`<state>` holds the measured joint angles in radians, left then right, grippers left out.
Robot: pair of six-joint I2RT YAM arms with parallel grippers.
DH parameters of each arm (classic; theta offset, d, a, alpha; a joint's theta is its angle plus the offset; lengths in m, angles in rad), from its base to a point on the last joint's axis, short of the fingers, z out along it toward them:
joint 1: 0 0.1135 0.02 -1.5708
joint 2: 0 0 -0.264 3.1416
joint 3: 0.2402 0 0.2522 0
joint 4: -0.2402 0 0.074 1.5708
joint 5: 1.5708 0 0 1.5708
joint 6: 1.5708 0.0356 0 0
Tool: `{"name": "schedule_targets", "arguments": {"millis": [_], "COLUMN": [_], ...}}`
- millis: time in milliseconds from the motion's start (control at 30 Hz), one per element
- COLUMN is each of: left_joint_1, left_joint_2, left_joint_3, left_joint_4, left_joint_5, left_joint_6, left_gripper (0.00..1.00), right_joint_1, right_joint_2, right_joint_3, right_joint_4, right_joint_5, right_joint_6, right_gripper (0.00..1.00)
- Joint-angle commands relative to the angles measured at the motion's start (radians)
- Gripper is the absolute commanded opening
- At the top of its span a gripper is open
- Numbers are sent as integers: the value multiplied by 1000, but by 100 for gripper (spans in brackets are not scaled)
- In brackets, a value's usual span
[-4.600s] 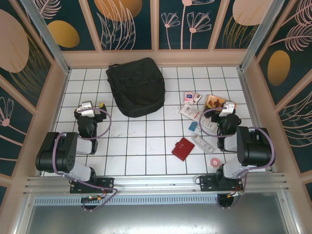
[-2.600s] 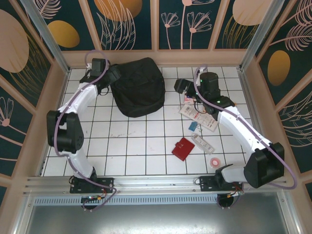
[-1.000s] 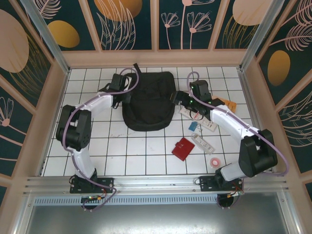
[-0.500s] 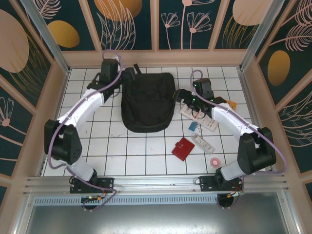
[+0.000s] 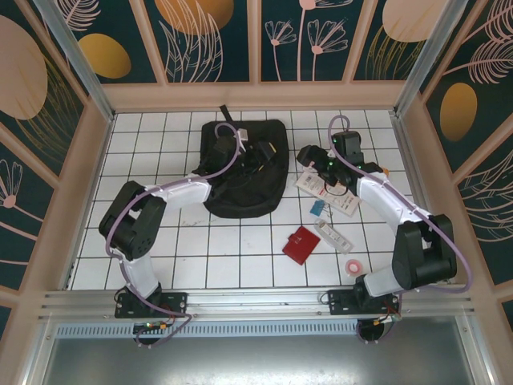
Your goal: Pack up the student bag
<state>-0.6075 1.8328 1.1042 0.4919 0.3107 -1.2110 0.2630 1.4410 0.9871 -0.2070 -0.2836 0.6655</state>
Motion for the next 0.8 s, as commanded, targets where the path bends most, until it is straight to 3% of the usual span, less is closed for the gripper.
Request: {"name": "schedule_targets", "arguments": {"millis": [0,500,767], "left_joint_1": [1,-11,-11], "left_joint_2": [41,231,310], "left_joint_3": [-4,71,165], "left_joint_4": [106,192,155], "left_joint_5": [22,60,77], "left_joint_6": [-65,-134,-117], "left_gripper": [52,52,52], "right_joint_1": [-5,-6,-5], "right_joint_2": [-33,-18,27], "right_joint_3": [-17,1,2], "right_joint_4": [0,-45,-28], "right_joint_5": [-19,-20,-49], "right_joint_6": [14,-12,-6], "right_gripper": [89,90,89]}}
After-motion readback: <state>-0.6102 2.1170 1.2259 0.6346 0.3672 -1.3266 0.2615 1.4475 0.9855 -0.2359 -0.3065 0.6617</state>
